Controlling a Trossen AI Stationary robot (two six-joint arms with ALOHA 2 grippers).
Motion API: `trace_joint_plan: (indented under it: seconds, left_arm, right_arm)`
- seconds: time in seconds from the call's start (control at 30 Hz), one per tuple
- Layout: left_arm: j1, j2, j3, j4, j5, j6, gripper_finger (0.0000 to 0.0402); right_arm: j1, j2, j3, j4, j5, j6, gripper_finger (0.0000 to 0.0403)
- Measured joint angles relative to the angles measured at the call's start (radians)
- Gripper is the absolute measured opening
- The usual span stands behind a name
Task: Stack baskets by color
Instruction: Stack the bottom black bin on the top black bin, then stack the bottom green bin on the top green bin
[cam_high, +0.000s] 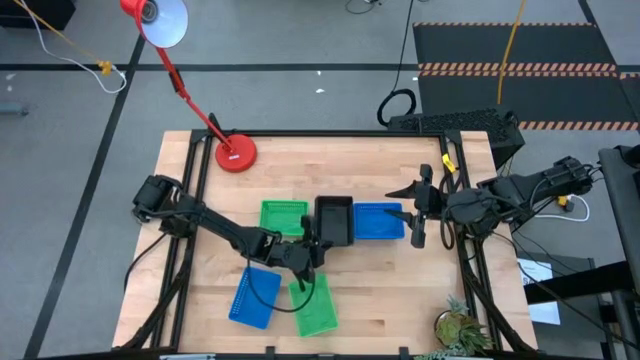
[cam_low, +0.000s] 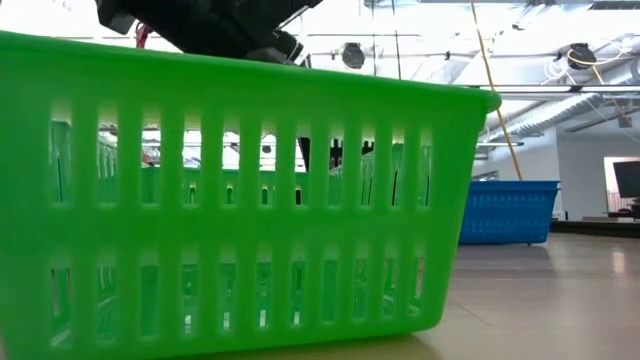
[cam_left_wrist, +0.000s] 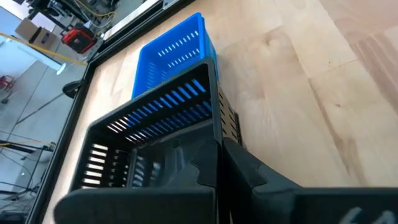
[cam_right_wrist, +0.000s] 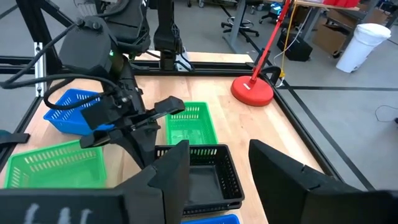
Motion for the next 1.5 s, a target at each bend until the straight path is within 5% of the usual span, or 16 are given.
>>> trace_joint_plan:
  seconds: [0.77, 0.97, 1.5]
  left_arm:
    - [0.023, 0.0, 0.005, -0.025, 0.051, -0.093, 0.0135]
    - [-0.033, 0.0, 0.059, -0.057, 0.051, -0.088, 0.014]
    - [-0.241, 0.0, 0.203, -0.449, 0.077, -0.183, 0.014]
  right_arm:
    - [0.0, 0.0, 0.0, 0.004, 0.0, -0.004, 0.016]
    - [0.0, 0.0, 0.0, 0.003, 0.0, -0.004, 0.016]
    - [0.0, 0.0, -0.001, 0.004, 0.0, -0.001, 0.016]
